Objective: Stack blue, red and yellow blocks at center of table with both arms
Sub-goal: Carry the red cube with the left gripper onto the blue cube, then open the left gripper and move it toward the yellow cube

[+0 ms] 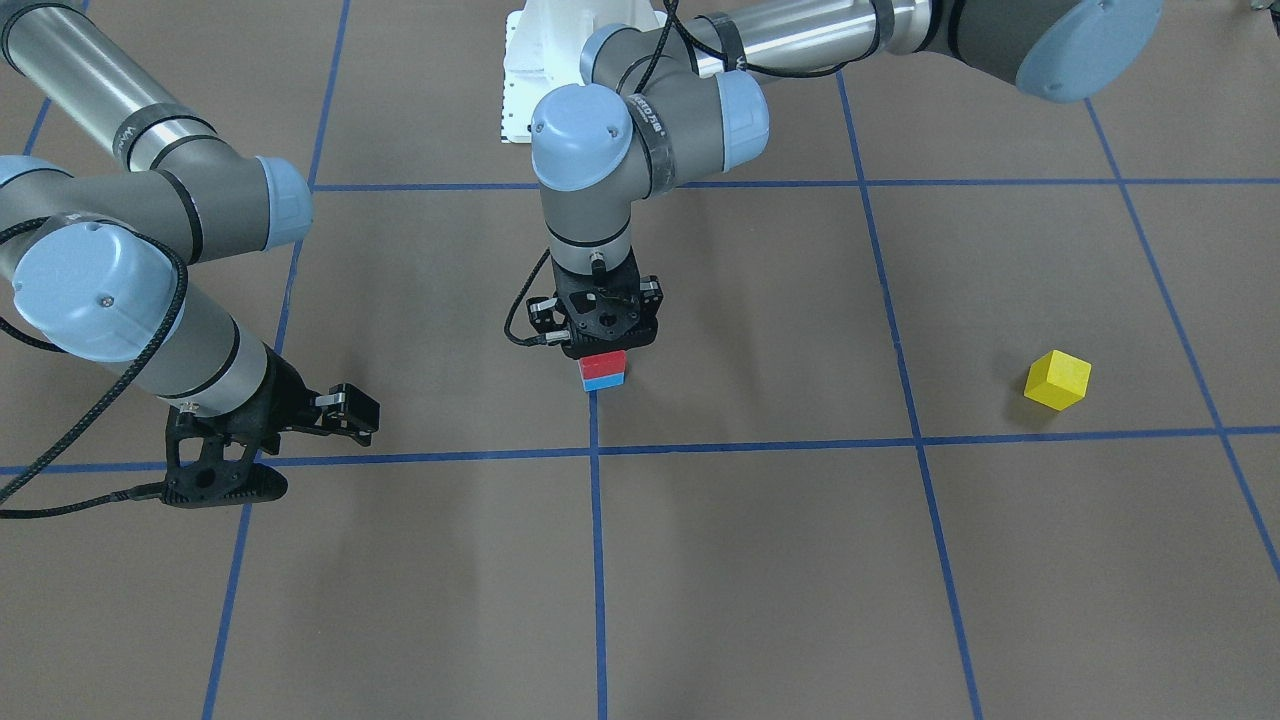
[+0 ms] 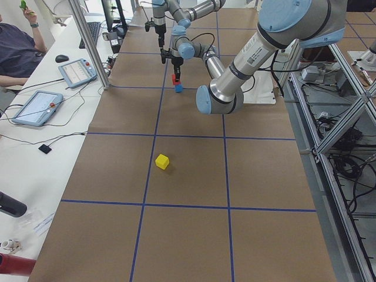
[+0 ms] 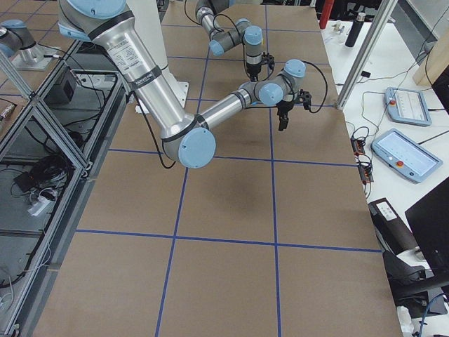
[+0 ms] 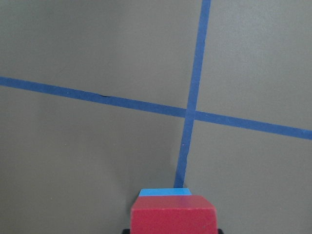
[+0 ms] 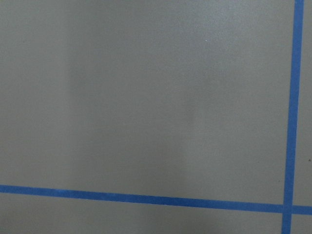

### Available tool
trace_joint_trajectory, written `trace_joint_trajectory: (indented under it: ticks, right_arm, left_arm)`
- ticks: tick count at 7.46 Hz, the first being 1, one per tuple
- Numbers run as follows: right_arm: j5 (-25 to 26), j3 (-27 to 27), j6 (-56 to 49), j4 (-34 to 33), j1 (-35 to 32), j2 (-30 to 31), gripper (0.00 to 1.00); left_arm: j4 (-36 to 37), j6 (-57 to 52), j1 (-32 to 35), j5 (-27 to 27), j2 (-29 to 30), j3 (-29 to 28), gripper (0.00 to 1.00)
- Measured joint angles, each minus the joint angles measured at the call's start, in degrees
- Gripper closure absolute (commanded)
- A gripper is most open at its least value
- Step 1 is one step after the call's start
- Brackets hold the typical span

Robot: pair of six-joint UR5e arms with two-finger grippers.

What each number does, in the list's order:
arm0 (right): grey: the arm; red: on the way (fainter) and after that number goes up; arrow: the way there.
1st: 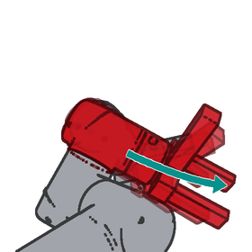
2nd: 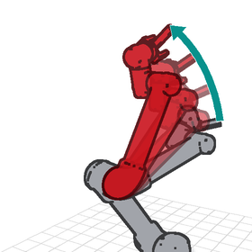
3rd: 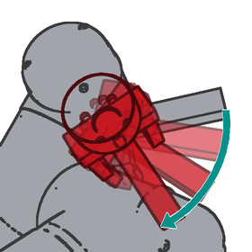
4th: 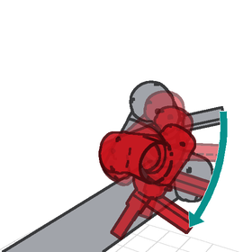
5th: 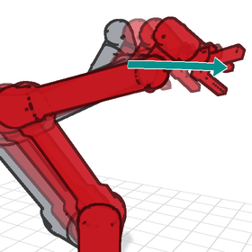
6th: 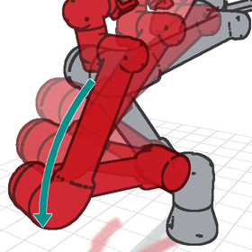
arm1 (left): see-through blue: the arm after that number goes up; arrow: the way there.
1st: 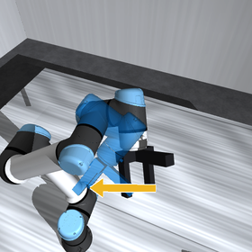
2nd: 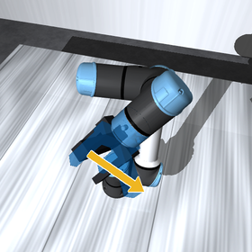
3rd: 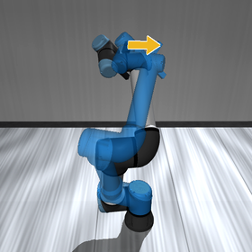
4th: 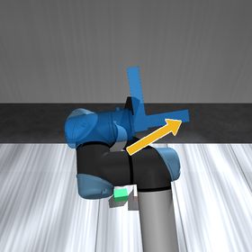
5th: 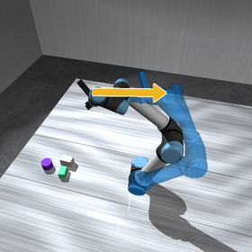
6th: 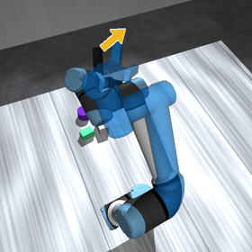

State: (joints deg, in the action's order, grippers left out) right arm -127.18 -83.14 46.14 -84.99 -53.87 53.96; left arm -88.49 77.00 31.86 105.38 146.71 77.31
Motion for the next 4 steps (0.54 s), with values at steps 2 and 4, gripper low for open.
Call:
trace_joint_trajectory:
  ticks: [2, 4]
  right_arm:
    - [-0.1, 0.0, 0.0, 0.0, 0.0, 0.0, 0.0]
    - [-0.1, 0.0, 0.0, 0.0, 0.0, 0.0, 0.0]
  left_arm:
    - [-0.1, 0.1, 0.0, 0.0, -0.2, 0.0, 0.0]
    - [0.0, 0.2, 0.1, 0.0, -0.3, 0.2, 0.0]
